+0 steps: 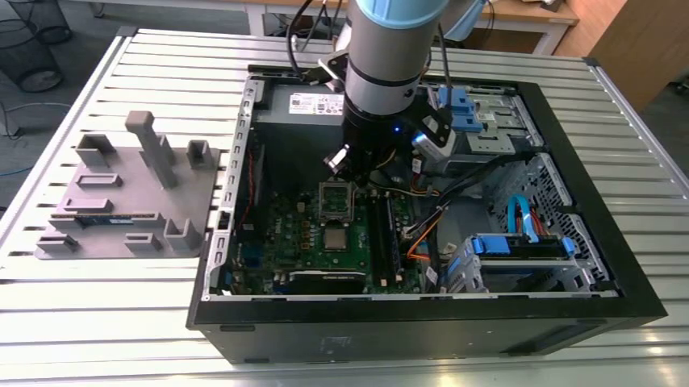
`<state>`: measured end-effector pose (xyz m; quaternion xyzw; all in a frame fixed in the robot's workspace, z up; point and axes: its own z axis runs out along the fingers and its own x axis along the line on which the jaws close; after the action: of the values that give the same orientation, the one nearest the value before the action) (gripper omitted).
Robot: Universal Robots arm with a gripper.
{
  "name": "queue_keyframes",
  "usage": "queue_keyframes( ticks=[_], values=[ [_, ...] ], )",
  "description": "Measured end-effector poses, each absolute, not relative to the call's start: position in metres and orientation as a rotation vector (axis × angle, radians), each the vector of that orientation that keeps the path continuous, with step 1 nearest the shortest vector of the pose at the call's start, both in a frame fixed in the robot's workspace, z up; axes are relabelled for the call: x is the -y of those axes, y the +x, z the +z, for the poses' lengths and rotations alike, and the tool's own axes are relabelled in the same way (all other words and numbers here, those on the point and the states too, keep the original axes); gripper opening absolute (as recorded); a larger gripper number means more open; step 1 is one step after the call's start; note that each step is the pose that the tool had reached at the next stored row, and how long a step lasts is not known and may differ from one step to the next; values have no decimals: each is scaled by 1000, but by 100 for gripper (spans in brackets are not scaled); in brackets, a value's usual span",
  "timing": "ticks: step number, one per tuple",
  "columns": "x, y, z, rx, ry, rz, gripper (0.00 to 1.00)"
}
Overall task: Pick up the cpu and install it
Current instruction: 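Close the cpu cover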
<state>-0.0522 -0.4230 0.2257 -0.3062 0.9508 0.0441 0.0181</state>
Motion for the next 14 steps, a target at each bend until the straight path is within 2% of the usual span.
queue_keyframes(
  ticks=[14],
  values=[
    [425,-52,231,-2939,-996,138,11]
  ],
)
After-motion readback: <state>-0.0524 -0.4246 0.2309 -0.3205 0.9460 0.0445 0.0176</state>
